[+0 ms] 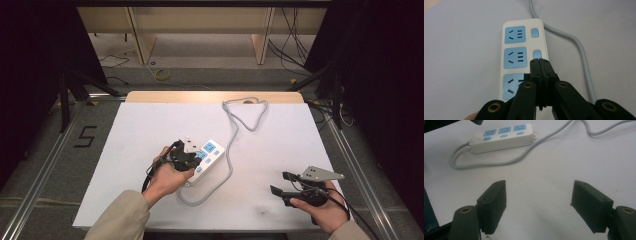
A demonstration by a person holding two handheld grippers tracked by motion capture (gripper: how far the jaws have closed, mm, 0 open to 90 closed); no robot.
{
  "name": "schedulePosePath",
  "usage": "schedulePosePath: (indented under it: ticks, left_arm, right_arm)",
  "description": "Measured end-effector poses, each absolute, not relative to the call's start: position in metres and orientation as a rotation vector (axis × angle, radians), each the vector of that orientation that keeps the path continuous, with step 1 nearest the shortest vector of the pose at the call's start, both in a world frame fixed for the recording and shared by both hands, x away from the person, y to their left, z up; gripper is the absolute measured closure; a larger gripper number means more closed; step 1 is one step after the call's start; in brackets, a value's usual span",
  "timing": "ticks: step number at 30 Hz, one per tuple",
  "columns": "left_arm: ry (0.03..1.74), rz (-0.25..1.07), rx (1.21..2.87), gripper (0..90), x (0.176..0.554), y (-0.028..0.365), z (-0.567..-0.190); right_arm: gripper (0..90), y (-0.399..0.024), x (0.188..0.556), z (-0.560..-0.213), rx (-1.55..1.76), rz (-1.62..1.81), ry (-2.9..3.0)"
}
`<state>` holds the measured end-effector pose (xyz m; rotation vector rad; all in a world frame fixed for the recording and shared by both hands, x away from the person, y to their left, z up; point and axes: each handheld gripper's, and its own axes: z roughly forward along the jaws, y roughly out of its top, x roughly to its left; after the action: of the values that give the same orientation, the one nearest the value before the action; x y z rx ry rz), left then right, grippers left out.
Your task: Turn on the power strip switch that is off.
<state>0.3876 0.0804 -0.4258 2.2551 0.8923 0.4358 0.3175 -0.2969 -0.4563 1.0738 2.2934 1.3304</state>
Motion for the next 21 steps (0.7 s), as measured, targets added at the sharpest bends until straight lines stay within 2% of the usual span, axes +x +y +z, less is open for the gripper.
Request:
schedulePosePath:
  ticks: [21]
  left_arm:
    - [0.907,0.392,2.330,89.9,0.396,0.068,-0.440]
  right_arm:
    - [28.6,-0.297,0.317,-0.456,1.070,1.330,2.296]
